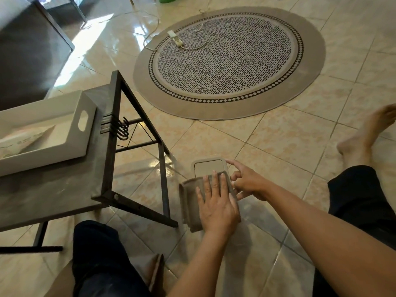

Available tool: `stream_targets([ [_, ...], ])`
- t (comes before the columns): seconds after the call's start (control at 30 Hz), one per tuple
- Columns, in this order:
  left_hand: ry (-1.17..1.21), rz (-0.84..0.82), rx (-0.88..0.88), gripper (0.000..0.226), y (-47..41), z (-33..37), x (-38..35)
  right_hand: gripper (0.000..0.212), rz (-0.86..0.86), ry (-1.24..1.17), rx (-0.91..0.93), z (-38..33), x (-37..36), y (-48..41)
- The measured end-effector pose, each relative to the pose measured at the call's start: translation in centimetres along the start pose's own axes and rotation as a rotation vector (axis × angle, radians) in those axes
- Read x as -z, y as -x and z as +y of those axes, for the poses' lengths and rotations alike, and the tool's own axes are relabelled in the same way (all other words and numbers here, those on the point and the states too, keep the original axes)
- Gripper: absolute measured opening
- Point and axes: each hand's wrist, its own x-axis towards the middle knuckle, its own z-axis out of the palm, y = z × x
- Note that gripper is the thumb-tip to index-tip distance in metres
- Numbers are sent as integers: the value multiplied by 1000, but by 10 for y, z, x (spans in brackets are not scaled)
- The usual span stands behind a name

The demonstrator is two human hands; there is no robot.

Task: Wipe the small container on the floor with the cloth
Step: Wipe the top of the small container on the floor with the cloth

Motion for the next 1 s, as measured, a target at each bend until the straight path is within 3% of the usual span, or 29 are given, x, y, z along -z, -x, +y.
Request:
stream_targets([
  [0.17,49,140,112,67,10,-11,-8,89,72,-95,28,7,-7,2],
  [0.3,40,151,51,64,13,9,-21,90,123,-139,29,14,-10,2],
  [0.5,36,162,115,66,-4,-8,-15,91,243,-263,2,22,-29,14],
  [0.57,27,149,60,64,0,-12,-15,88,313,-137,-5,17,-29,18],
  [0.7,15,84,-69,65,1,-21,-6,56,497,391,142,-9,-7,-1],
  [0.83,-6,69,-181,66,3,-33,2,47,283,676,224,-34,15,-26],
  [1.0,-18,35,-269,66,-2,-45,10,48,97,700,160,-44,22,-36],
])
